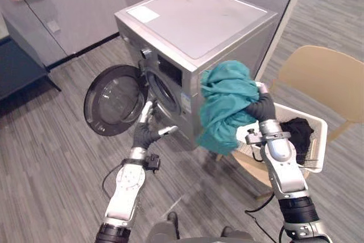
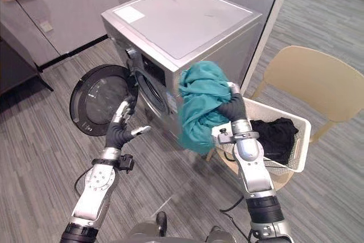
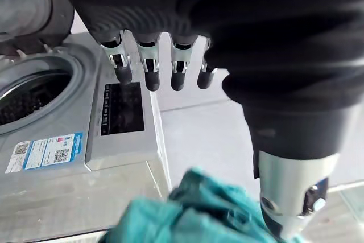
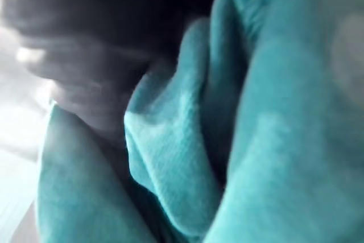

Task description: Pick up the laundry basket with both hands and put the clothes into the washing machine.

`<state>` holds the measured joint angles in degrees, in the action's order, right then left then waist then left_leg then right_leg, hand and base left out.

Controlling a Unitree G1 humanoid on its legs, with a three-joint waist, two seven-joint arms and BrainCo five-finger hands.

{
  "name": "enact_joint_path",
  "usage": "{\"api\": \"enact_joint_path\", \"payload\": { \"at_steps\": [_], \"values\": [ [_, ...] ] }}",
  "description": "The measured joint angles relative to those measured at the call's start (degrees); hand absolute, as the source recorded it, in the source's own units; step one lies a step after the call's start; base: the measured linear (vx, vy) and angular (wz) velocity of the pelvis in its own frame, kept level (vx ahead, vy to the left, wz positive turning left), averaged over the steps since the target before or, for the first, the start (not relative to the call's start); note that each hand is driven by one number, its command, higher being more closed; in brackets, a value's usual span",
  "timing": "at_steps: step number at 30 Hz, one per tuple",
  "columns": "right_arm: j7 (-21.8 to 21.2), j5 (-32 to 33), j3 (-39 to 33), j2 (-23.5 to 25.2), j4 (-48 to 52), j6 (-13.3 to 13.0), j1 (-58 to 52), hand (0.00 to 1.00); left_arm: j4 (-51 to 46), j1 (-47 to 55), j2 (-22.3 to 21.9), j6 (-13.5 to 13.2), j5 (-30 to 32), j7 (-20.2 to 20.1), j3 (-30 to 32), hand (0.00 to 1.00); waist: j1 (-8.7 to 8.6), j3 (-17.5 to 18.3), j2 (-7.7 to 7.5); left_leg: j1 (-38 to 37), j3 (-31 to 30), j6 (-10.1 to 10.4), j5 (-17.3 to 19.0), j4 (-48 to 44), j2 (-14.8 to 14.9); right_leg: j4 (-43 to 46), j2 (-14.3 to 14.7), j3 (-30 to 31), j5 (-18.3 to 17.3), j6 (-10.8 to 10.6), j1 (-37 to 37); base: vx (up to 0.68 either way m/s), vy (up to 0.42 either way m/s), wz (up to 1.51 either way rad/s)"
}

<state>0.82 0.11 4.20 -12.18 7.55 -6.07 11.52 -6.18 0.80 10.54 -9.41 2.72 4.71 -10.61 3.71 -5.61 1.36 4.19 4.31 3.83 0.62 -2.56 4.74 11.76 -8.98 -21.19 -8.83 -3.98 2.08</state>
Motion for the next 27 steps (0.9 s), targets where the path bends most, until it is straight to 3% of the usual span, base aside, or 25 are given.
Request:
{"api": "enact_joint_path", "payload": {
  "at_steps": [2, 7, 8, 11, 16, 17, 27],
  "values": [
    [-1.28, -0.37, 2.58, 1.12, -0.18, -0.02, 0.67, 1.00, 0.56, -0.80, 0.92, 0.00, 2.20, -0.88, -1.61, 0.00, 0.08, 0.67, -0.93, -1.85, -1.03, -0.82, -2.64, 4.12, -1.38, -1.27, -0.43, -0.82, 0.94, -0.74, -1.05, -0.05, 0.123, 0.27],
    [-3.07, -0.33, 12.78, 4.59, -4.45, 0.04, 4.43, 1.00, 5.81, -3.55, 1.47, 0.24, 7.42, -0.43, -3.73, 0.00, 0.21, 1.89, -0.89, -3.97, -2.00, -1.78, -5.39, 7.91, -2.78, -1.90, -1.29, -0.87, 1.96, -1.76, -2.05, -0.04, 0.073, 0.11],
    [-3.56, -0.21, 14.19, 5.27, -4.60, 0.07, 4.75, 1.00, 6.60, -4.12, 1.52, 0.43, 8.62, 0.02, -3.97, 1.00, 0.25, 1.90, -0.90, -3.97, -2.02, -1.79, -5.50, 7.91, -2.79, -1.95, -1.28, -0.83, 2.08, -1.68, -2.05, -0.06, 0.026, 0.02],
    [-4.69, 0.85, 17.61, 6.44, -4.90, 0.10, 5.13, 1.00, 6.99, -4.64, 1.49, 0.82, 11.75, 1.33, -4.42, 1.00, 0.18, 1.96, -0.94, -4.02, -2.06, -1.83, -5.84, 7.95, -2.71, -2.03, -1.12, -0.62, 2.46, -1.51, -2.00, -0.04, 0.007, -0.03],
    [-4.78, 8.29, 20.58, 7.26, -9.25, 0.10, 4.75, 1.00, 8.67, -4.64, 0.88, 1.70, 13.33, 4.33, -4.68, 1.00, -0.05, 3.25, -0.93, -3.96, -1.88, -1.66, -6.10, 8.01, -2.52, -3.22, -0.35, -0.23, 3.27, -1.22, -2.06, -0.01, 0.001, -0.05],
    [-4.79, 9.48, 21.03, 7.25, -9.39, 0.10, 4.21, 0.00, 9.00, -4.64, 0.89, 1.69, 13.33, 4.91, -4.72, 1.00, -0.03, 3.58, -0.96, -3.94, -1.89, -1.59, -6.14, 8.00, -2.05, -3.60, -0.10, -0.20, 3.52, -1.26, -2.26, 0.02, -0.042, -0.02],
    [-4.67, 9.87, 20.83, 7.10, -9.52, -0.25, 0.17, 0.00, 11.59, -3.59, -0.48, 2.23, 12.47, 7.85, -2.59, 1.00, -0.05, 3.70, -1.01, -3.80, -1.92, -0.89, -6.46, 8.05, -0.75, -4.04, 1.61, 0.15, 3.86, -0.66, -2.27, 0.01, -0.014, -0.01]
  ]
}}
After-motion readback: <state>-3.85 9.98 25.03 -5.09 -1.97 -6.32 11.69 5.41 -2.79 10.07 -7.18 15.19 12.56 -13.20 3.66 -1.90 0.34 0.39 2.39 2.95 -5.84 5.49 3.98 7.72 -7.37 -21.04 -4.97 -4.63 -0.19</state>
